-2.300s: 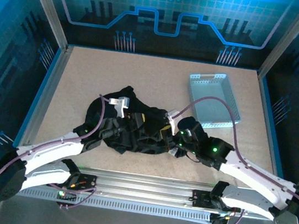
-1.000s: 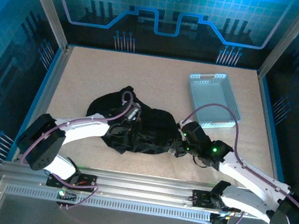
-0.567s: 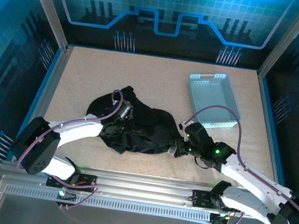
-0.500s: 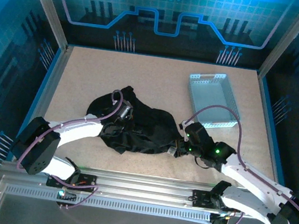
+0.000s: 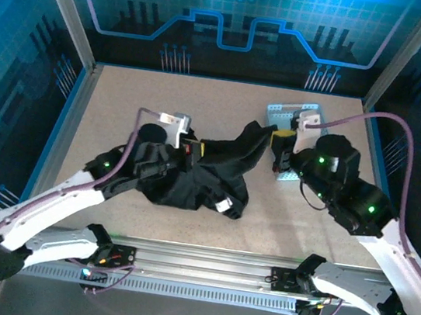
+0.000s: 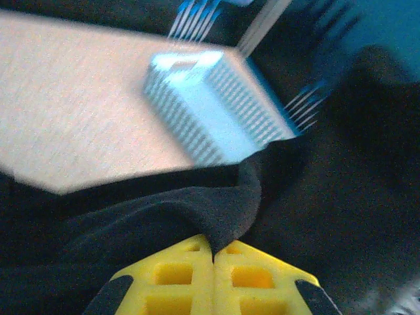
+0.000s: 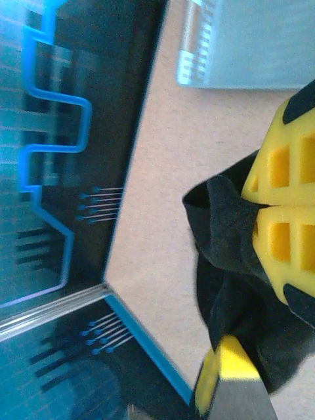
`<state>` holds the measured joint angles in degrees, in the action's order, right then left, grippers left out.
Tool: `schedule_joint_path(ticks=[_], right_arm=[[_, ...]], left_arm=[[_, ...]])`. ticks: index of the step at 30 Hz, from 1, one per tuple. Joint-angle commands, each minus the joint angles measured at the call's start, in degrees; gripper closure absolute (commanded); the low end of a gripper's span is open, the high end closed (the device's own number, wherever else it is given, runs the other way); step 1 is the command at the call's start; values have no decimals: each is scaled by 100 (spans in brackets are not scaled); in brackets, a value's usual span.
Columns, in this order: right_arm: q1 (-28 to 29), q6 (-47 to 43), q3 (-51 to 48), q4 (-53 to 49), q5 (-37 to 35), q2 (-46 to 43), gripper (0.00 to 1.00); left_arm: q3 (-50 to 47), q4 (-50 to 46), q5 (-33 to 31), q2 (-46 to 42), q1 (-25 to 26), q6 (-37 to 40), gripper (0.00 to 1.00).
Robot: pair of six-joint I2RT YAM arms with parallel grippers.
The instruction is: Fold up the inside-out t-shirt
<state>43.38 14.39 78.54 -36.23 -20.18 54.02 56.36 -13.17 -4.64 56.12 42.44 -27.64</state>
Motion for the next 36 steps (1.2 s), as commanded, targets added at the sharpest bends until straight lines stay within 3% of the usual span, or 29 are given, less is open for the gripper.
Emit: schedule_joint_path(ticks=[1, 5, 8, 13, 17, 19, 21, 22, 23, 24, 27, 29, 31, 33, 36], right_arm=[[-60, -402, 488, -96, -217, -7, 100], [-65, -470, 868, 97, -17, -5, 100], [-59, -520, 918, 218, 146, 374, 100], [-203, -583, 1031, 417, 219, 1891, 100], [-466, -520, 1747, 215, 514, 3536, 100], [-531, -535, 2414, -164, 628, 4351, 76], [-516, -475, 3022, -757, 247, 4887, 54], [-501, -464, 3200, -946, 157, 4978, 47], [-481, -500, 3143, -962, 125, 4901, 42], [-437, -537, 2950, -859, 112, 4737, 37], [-347, -593, 1823, -400, 16, 3871, 23], [-353, -496, 1105, -269, -26, 3302, 18], [-365, -381, 307, -161, -34, 2701, 16], [-370, -216, -372, -112, -27, 2206, 16], [-391, 84, -1373, -29, -123, 1563, 16]], left_arm=[[2, 136, 433, -279, 46, 395, 100], [-99, 160, 157, -595, 31, 448, 100], [41, -223, -276, -306, -96, 526, 100], [317, -1304, -357, 980, -1323, -346, 100], [413, -1876, -286, 2030, -1901, -672, 100], [426, -2070, -393, 2391, -2020, -710, 100], [368, -2236, -484, 2574, -2223, -828, 99], [322, -2309, -566, 2612, -2327, -853, 82], [276, -2409, -758, 2587, -2376, -857, 59], [255, -2515, -972, 2515, -2358, -841, 45], [234, -2906, -1854, 2059, -1891, -754, 29], [234, -3030, -2393, 1745, -1286, -670, 23], [101, -2846, -2805, 1387, -334, -367, 20], [3, -2526, -2655, 1277, 507, 8, 19], [120, -2613, -2278, 1681, 1470, -99, 20]])
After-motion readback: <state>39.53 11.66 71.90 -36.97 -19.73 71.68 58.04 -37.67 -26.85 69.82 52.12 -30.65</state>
